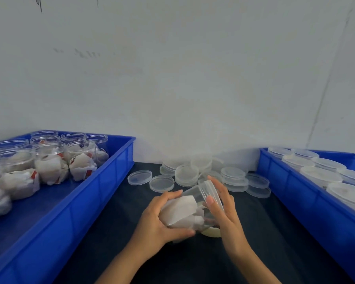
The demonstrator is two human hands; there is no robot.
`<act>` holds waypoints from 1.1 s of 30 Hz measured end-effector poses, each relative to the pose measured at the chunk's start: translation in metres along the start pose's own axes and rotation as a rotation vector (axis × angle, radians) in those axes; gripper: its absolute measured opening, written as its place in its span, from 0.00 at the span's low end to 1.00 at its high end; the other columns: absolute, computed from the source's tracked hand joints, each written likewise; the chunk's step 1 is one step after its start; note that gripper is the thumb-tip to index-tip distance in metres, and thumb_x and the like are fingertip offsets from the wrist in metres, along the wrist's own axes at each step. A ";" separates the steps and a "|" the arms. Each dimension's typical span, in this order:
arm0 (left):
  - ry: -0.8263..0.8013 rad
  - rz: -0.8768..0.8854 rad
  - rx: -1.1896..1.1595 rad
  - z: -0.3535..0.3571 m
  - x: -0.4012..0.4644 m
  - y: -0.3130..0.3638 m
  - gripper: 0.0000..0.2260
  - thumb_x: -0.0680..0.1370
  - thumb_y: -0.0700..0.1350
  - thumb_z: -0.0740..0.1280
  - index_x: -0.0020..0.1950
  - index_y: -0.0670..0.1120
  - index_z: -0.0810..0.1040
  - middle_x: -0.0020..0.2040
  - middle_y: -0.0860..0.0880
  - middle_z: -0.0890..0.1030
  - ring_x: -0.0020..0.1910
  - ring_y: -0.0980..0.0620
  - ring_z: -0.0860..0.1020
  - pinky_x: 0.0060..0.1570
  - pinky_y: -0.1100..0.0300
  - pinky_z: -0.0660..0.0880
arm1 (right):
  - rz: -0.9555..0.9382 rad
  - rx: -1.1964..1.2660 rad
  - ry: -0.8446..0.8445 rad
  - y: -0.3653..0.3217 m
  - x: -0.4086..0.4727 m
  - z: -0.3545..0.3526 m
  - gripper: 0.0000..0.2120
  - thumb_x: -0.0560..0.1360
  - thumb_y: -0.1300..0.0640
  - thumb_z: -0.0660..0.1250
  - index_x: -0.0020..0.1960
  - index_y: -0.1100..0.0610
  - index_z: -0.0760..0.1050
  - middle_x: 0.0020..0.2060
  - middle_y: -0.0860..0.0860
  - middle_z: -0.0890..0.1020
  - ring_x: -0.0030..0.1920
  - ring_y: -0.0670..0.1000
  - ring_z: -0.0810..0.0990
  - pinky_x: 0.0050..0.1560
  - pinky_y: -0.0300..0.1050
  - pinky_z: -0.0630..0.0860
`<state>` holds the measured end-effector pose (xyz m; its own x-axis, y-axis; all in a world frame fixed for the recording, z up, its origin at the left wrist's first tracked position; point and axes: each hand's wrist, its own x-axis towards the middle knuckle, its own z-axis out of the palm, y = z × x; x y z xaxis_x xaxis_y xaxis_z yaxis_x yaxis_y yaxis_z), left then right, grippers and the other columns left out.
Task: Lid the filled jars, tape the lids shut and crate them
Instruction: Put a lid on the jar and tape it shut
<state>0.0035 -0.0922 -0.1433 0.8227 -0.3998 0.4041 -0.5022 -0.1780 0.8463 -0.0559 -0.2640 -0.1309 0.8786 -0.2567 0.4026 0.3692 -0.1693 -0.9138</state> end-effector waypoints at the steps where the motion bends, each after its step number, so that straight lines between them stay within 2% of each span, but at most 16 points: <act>1: 0.019 -0.009 -0.014 0.003 -0.001 -0.001 0.39 0.55 0.56 0.83 0.64 0.67 0.72 0.61 0.60 0.74 0.59 0.65 0.73 0.62 0.59 0.73 | -0.001 0.007 -0.005 0.001 -0.001 -0.002 0.22 0.70 0.39 0.64 0.63 0.28 0.69 0.61 0.40 0.69 0.53 0.39 0.79 0.50 0.44 0.81; 5: 0.036 -0.222 -0.306 0.012 -0.004 -0.003 0.53 0.50 0.51 0.83 0.69 0.63 0.61 0.59 0.56 0.76 0.56 0.61 0.77 0.59 0.60 0.75 | -0.016 0.027 -0.011 0.006 -0.003 -0.003 0.27 0.66 0.35 0.66 0.64 0.30 0.68 0.61 0.45 0.68 0.57 0.42 0.78 0.57 0.53 0.79; 7: 0.006 -0.278 -0.368 0.013 -0.003 -0.004 0.49 0.48 0.52 0.83 0.67 0.55 0.66 0.60 0.52 0.78 0.55 0.58 0.79 0.59 0.56 0.77 | -0.018 0.038 -0.003 0.009 -0.004 -0.004 0.28 0.65 0.36 0.66 0.65 0.31 0.68 0.62 0.44 0.68 0.62 0.46 0.75 0.61 0.55 0.77; 11: 0.040 -0.247 -0.440 0.013 -0.004 0.000 0.44 0.52 0.54 0.81 0.66 0.56 0.71 0.59 0.53 0.80 0.55 0.58 0.80 0.47 0.63 0.78 | -0.035 -0.039 -0.015 0.010 -0.004 -0.003 0.26 0.67 0.31 0.61 0.66 0.27 0.64 0.61 0.37 0.67 0.65 0.43 0.70 0.61 0.44 0.73; 13: 0.067 -0.257 -0.508 0.013 -0.002 0.003 0.43 0.53 0.56 0.79 0.67 0.60 0.69 0.58 0.54 0.80 0.56 0.57 0.80 0.48 0.61 0.79 | -0.052 -0.068 -0.034 0.009 -0.003 0.000 0.28 0.67 0.28 0.57 0.67 0.27 0.61 0.63 0.37 0.66 0.67 0.42 0.69 0.63 0.45 0.73; 14: 0.055 -0.278 -0.531 0.012 -0.001 0.005 0.43 0.53 0.57 0.79 0.67 0.61 0.69 0.58 0.54 0.81 0.56 0.55 0.81 0.48 0.58 0.79 | -0.078 -0.075 -0.045 0.008 -0.003 0.001 0.28 0.68 0.28 0.56 0.68 0.27 0.60 0.64 0.35 0.65 0.67 0.39 0.68 0.64 0.41 0.71; 17: -0.027 -0.346 -0.573 0.009 -0.001 0.007 0.39 0.53 0.60 0.78 0.64 0.55 0.74 0.51 0.51 0.84 0.44 0.52 0.83 0.36 0.58 0.78 | -0.157 -0.122 -0.067 0.001 -0.002 -0.001 0.25 0.72 0.33 0.55 0.70 0.30 0.61 0.63 0.33 0.65 0.67 0.32 0.65 0.61 0.26 0.66; 20: -0.131 -0.411 -0.610 0.006 -0.002 0.009 0.29 0.60 0.62 0.76 0.55 0.47 0.81 0.44 0.42 0.83 0.36 0.49 0.80 0.30 0.60 0.72 | -0.198 -0.166 -0.125 0.000 -0.001 -0.007 0.24 0.75 0.39 0.58 0.71 0.36 0.62 0.64 0.38 0.66 0.67 0.35 0.66 0.61 0.27 0.65; 21: -0.146 -0.416 -0.605 0.006 -0.002 0.009 0.27 0.61 0.62 0.75 0.53 0.47 0.82 0.42 0.41 0.83 0.35 0.48 0.79 0.30 0.59 0.72 | -0.196 -0.161 -0.143 0.000 0.000 -0.007 0.24 0.76 0.41 0.59 0.71 0.38 0.62 0.65 0.38 0.67 0.67 0.36 0.66 0.62 0.28 0.66; 23: -0.098 -0.392 -0.581 0.008 -0.002 0.010 0.29 0.61 0.61 0.75 0.57 0.49 0.80 0.46 0.45 0.84 0.40 0.49 0.82 0.36 0.58 0.78 | -0.154 -0.098 -0.147 -0.001 0.000 -0.006 0.25 0.75 0.44 0.59 0.71 0.41 0.62 0.67 0.38 0.67 0.69 0.39 0.66 0.62 0.32 0.69; 25: 0.001 -0.299 -0.494 0.009 -0.001 0.010 0.35 0.58 0.59 0.77 0.63 0.53 0.72 0.55 0.50 0.82 0.50 0.55 0.82 0.46 0.59 0.80 | -0.028 0.009 -0.139 -0.002 0.000 -0.002 0.25 0.72 0.43 0.58 0.69 0.43 0.63 0.67 0.45 0.69 0.66 0.46 0.72 0.58 0.38 0.74; 26: 0.036 -0.241 -0.450 0.009 -0.001 0.010 0.37 0.58 0.56 0.78 0.64 0.54 0.70 0.57 0.51 0.80 0.53 0.58 0.81 0.47 0.62 0.79 | 0.030 0.041 -0.139 -0.004 0.001 0.000 0.26 0.71 0.41 0.58 0.68 0.44 0.63 0.65 0.50 0.71 0.62 0.49 0.75 0.58 0.41 0.75; 28: 0.053 -0.166 -0.400 0.006 0.000 0.009 0.37 0.59 0.50 0.80 0.64 0.53 0.68 0.57 0.51 0.78 0.54 0.58 0.79 0.47 0.63 0.78 | 0.061 0.050 -0.148 -0.012 0.003 0.003 0.33 0.68 0.33 0.59 0.68 0.47 0.62 0.62 0.52 0.71 0.59 0.48 0.75 0.62 0.46 0.74; 30: 0.025 -0.186 -0.459 0.005 0.001 0.008 0.36 0.59 0.50 0.79 0.64 0.53 0.69 0.58 0.49 0.79 0.55 0.54 0.80 0.48 0.57 0.80 | 0.021 -0.019 -0.116 -0.015 0.008 0.002 0.47 0.60 0.22 0.60 0.69 0.50 0.59 0.68 0.47 0.65 0.67 0.47 0.69 0.67 0.46 0.69; 31: -0.007 -0.233 -0.551 0.005 0.001 0.009 0.36 0.59 0.50 0.79 0.64 0.52 0.70 0.58 0.48 0.81 0.55 0.51 0.81 0.47 0.54 0.81 | -0.020 -0.044 -0.119 -0.014 0.008 0.000 0.47 0.62 0.22 0.59 0.72 0.49 0.58 0.71 0.44 0.61 0.71 0.45 0.64 0.67 0.42 0.68; 33: -0.054 -0.297 -0.693 0.007 0.000 0.009 0.35 0.59 0.51 0.78 0.64 0.52 0.71 0.57 0.47 0.82 0.52 0.49 0.83 0.43 0.55 0.81 | -0.087 -0.055 -0.196 -0.012 0.004 -0.003 0.30 0.75 0.36 0.56 0.74 0.42 0.57 0.73 0.37 0.59 0.74 0.38 0.58 0.63 0.30 0.67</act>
<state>-0.0028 -0.0998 -0.1380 0.8740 -0.4703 0.1226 0.0360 0.3142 0.9487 -0.0581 -0.2658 -0.1182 0.8882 -0.0502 0.4567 0.4337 -0.2362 -0.8695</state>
